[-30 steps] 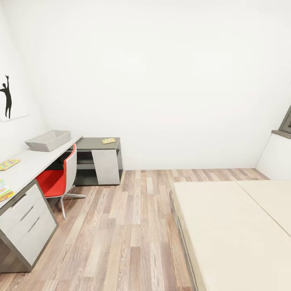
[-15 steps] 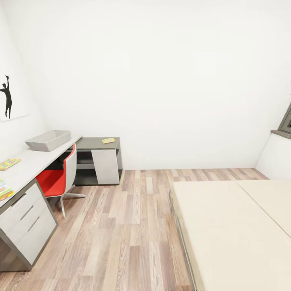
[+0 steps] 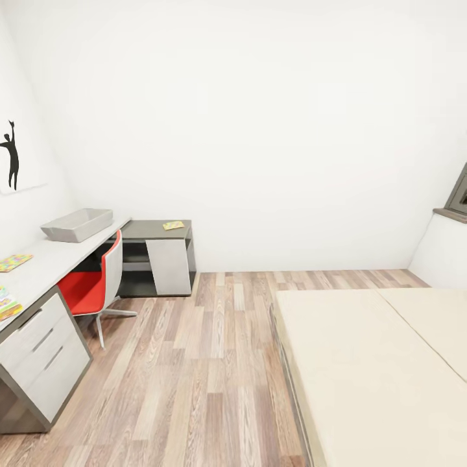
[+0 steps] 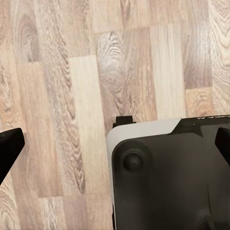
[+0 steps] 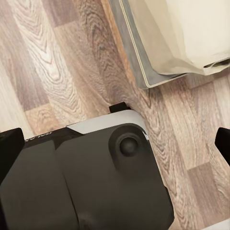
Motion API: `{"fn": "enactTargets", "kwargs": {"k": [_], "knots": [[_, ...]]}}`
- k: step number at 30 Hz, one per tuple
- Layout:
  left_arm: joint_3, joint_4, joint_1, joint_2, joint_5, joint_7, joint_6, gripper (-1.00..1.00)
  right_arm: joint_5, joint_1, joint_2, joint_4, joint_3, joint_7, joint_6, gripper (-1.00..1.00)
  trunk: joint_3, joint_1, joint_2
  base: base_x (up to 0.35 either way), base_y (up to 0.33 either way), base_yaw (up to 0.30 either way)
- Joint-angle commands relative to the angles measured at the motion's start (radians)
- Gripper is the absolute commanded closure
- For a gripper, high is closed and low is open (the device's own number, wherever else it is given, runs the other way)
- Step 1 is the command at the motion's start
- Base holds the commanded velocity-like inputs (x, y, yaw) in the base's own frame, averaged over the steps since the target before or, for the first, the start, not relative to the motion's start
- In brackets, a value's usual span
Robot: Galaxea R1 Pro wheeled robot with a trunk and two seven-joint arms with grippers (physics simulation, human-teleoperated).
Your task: Put all the toys in the child's room - the three board games (two on the bed and one on the table), the two jigsaw puzzles on the table, and the tennis ball on the table - inside the toy box on the table in the child's room.
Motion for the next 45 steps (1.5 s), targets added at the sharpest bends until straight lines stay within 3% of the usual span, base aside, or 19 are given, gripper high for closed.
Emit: {"fn": "enactTargets", "kwargs": {"k": [1,15,45], "knots": [[0.008,0.002,-0.001,0.0,-0.011,0.003,-0.005,-1.0,-0.009,-0.001,0.0,0.0,0.008,-0.004,-0.003,-1.0,-0.002,0.001,-0.002,-0.001,-0.001,0.0],[0.007,0.002,-0.001,0.0,-0.011,0.006,-0.005,-1.0,-0.009,-0.001,0.0,0.0,0.009,-0.004,-0.003,-1.0,-0.002,0.001,-0.002,0.0,-0.129,0.0],[0.007,0.002,-0.001,0.0,-0.011,0.006,-0.005,-1.0,-0.005,0.0,-0.01,0.001,0.008,-0.004,-0.013,-1.0,-0.002,0.001,-0.002,0.0,-0.005,0.0]]}}
